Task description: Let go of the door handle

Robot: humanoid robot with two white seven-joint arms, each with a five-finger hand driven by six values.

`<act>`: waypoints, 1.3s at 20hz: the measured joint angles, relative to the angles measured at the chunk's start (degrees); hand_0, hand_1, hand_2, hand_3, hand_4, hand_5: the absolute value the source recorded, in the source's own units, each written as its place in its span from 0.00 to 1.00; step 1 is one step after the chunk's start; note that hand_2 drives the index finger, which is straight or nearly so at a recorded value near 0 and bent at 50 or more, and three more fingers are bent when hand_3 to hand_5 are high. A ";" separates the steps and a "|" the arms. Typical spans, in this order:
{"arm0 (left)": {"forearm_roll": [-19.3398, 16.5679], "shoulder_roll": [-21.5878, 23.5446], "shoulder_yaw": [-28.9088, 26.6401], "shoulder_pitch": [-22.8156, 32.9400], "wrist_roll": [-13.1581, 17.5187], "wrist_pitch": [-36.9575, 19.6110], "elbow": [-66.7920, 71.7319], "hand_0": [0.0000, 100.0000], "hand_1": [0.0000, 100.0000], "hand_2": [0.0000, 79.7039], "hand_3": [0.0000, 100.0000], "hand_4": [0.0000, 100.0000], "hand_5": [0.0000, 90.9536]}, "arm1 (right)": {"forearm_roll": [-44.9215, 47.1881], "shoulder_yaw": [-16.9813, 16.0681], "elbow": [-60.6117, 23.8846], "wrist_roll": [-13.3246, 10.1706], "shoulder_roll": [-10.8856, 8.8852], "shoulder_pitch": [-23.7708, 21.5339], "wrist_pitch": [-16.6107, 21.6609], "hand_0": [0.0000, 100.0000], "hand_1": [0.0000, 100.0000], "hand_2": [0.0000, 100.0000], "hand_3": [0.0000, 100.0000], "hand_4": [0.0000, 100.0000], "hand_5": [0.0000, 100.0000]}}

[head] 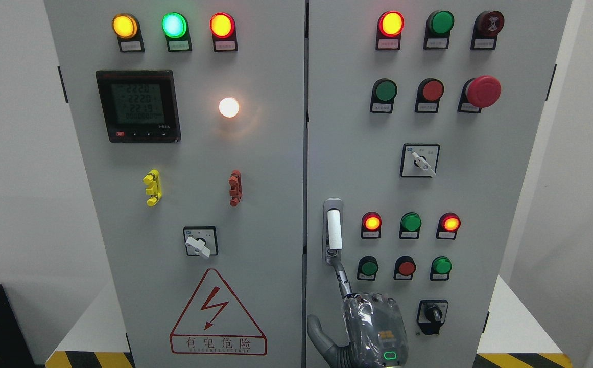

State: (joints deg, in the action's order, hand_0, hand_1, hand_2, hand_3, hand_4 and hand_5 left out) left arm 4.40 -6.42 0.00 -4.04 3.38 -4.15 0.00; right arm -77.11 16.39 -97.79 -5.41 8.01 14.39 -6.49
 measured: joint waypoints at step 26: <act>0.00 0.00 0.00 0.00 0.00 0.18 0.00 0.00 0.00 0.03 0.08 0.01 0.00 | -0.14 0.54 -3.49 -1.47 -0.02 0.28 0.20 0.34 0.32 0.23 1.00 0.99 0.98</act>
State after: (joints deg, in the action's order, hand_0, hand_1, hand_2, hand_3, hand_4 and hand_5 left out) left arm 4.39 -6.42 0.00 -4.04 3.38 -3.97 0.00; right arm -77.25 16.93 -101.27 -6.88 7.99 14.67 -6.29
